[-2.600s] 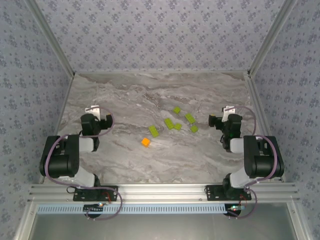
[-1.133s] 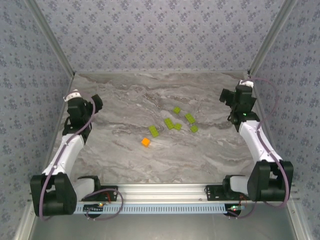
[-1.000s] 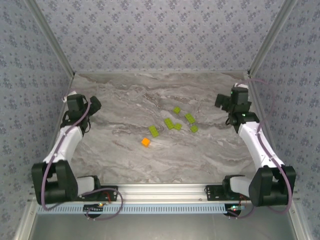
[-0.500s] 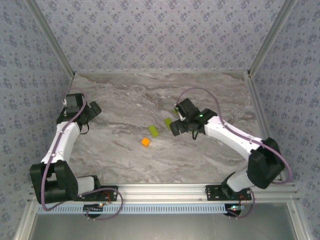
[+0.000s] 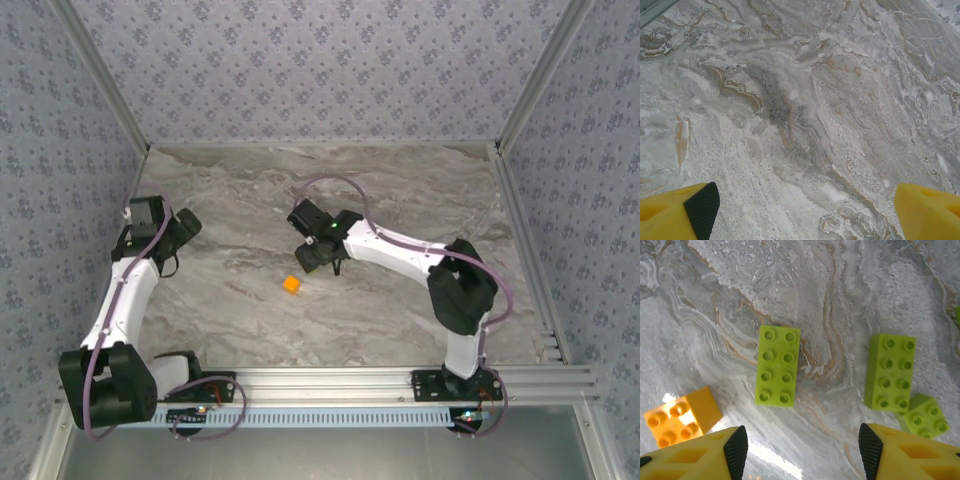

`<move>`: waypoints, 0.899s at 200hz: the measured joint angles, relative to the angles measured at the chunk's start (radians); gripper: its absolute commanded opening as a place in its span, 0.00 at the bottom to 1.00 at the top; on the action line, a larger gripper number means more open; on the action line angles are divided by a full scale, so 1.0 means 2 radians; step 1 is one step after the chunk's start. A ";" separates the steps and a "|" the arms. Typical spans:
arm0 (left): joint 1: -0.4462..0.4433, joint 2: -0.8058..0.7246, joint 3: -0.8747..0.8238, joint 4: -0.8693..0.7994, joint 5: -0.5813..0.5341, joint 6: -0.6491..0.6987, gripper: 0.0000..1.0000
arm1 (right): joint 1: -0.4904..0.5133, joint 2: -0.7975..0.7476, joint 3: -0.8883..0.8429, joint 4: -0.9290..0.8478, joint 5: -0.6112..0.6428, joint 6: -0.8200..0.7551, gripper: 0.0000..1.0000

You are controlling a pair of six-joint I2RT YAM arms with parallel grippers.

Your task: Assemble a carrot with lego

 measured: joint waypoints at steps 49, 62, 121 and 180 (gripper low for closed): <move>0.000 0.005 -0.014 0.008 0.000 0.000 0.92 | -0.003 0.051 0.041 -0.004 -0.027 0.004 0.67; 0.000 0.008 -0.014 0.010 0.001 0.000 0.92 | -0.003 0.062 0.050 -0.005 -0.033 0.004 0.67; 0.000 0.011 -0.014 0.013 0.006 0.000 0.92 | -0.008 0.102 0.065 -0.010 -0.051 0.004 0.67; 0.000 0.011 -0.014 0.013 0.014 0.000 0.92 | -0.020 0.124 0.077 -0.012 -0.061 0.003 0.62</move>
